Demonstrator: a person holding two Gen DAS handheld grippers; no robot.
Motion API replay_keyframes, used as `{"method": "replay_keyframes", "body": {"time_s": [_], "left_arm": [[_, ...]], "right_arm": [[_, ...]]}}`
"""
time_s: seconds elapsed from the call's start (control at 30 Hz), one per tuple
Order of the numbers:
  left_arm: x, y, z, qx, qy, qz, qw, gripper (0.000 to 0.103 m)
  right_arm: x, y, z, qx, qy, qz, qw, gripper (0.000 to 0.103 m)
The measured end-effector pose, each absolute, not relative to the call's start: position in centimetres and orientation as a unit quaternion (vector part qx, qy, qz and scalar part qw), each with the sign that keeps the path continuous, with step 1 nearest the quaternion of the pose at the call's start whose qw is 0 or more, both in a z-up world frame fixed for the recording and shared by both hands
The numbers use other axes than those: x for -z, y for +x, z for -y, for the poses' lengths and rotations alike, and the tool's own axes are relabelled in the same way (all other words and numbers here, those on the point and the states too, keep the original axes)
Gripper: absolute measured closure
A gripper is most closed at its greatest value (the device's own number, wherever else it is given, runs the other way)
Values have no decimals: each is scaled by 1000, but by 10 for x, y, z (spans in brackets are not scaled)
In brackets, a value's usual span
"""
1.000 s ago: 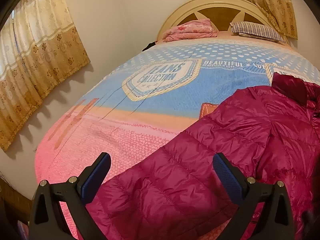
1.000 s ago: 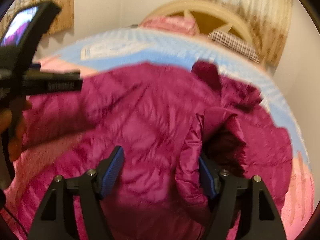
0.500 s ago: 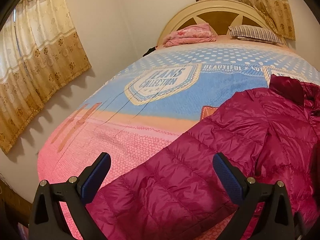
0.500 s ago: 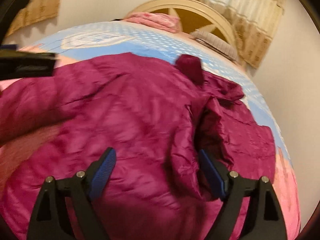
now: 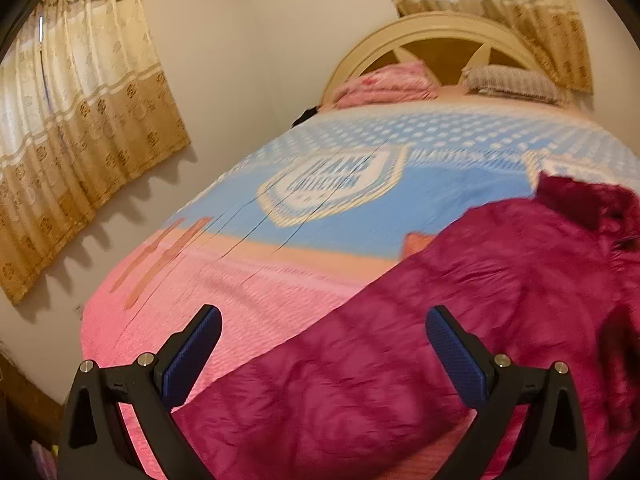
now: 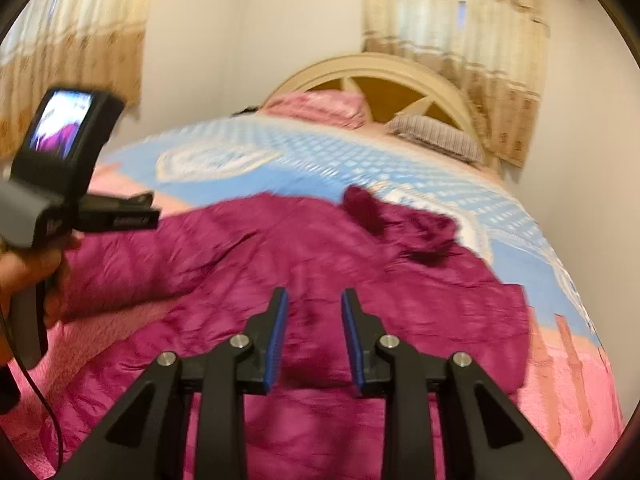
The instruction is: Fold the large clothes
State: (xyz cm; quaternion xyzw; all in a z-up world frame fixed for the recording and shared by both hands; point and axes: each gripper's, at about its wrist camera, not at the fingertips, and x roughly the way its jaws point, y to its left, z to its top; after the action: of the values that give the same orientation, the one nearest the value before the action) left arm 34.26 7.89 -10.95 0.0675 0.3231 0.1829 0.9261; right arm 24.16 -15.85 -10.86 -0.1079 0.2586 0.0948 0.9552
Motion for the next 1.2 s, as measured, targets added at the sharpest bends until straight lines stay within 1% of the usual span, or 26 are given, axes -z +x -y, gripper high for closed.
{"method": "replay_keyframes", "body": {"time_s": [0.07, 0.17, 0.23, 0.3, 0.4, 0.5, 0.67, 0.83, 0.97, 1.2], "left_arm": [[100, 340, -56, -159, 64, -317, 933, 1], [92, 340, -18, -128, 72, -311, 939, 1], [90, 341, 15, -105, 78, -310, 942, 1], [91, 344, 42, -92, 86, -308, 943, 1], [104, 354, 85, -83, 110, -313, 940, 1], [122, 364, 105, -107, 145, -305, 935, 1], [163, 389, 106, -153, 199, -319, 914, 1], [195, 410, 93, -146, 188, -362, 901, 1], [205, 419, 92, -136, 180, -383, 896, 1], [211, 421, 90, -131, 170, -389, 896, 1]], "right_arm": [[103, 244, 175, -75, -98, -253, 960, 75], [103, 265, 221, -18, -68, -274, 959, 75], [113, 286, 262, 32, -32, -304, 951, 75], [122, 300, 292, 68, -17, -312, 948, 75], [133, 318, 328, 96, 2, -322, 942, 75], [147, 344, 349, 99, 16, -338, 936, 75], [171, 363, 363, 78, 34, -368, 926, 75], [194, 364, 361, 73, 25, -388, 918, 75], [200, 365, 362, 72, 24, -401, 913, 75], [204, 368, 360, 76, 16, -405, 911, 75]]}}
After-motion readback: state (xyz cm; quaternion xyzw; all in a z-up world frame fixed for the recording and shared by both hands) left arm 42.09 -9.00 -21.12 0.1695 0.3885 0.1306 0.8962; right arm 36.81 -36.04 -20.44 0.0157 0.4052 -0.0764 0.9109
